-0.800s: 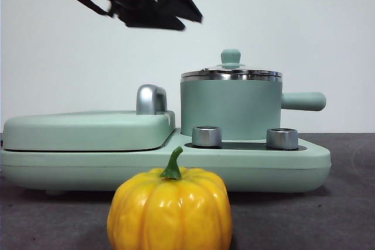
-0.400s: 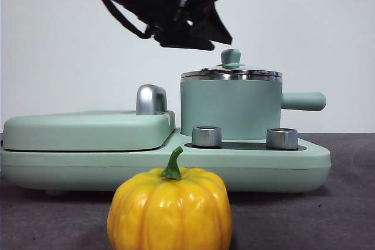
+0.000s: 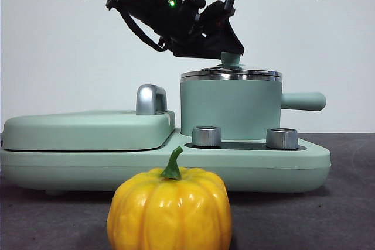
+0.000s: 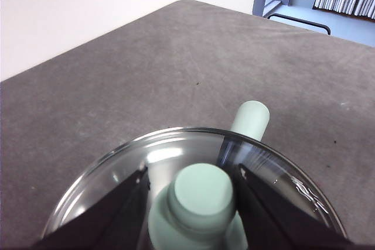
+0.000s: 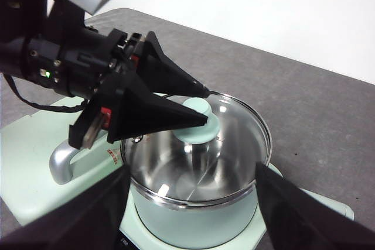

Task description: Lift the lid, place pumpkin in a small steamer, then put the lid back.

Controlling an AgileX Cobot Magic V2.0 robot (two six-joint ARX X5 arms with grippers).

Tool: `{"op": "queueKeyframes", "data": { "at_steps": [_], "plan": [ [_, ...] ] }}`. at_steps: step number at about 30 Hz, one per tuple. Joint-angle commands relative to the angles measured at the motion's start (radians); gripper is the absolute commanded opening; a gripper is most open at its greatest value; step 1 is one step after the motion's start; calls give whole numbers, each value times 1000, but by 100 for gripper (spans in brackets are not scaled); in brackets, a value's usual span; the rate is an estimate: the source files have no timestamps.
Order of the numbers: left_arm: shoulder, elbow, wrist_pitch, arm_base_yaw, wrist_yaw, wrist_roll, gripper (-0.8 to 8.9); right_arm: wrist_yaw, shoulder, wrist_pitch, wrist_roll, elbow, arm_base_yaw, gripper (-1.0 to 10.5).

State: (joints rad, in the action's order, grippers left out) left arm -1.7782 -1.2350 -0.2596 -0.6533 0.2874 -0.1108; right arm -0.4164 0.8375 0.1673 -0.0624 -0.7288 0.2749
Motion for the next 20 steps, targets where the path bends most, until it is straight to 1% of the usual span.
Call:
{"op": "queueKeyframes", "data": {
  "at_steps": [1, 17, 18, 19, 20],
  "plan": [
    [-27, -21, -10, -8, -3, -8, 232, 0, 4, -8, 11, -19, 4, 339],
    [-27, -21, 5, -17, -3, -9, 214, -2, 4, -6, 11, -19, 5, 339],
    [-27, -21, 5, -16, -3, -9, 206, -2, 4, -5, 11, -19, 5, 339],
    [-27, -21, 5, -16, -3, -9, 173, -2, 4, -5, 11, -19, 5, 339],
    [-27, -21, 6, -16, -3, -9, 104, -2, 4, -5, 11, -19, 5, 339]
  ]
}}
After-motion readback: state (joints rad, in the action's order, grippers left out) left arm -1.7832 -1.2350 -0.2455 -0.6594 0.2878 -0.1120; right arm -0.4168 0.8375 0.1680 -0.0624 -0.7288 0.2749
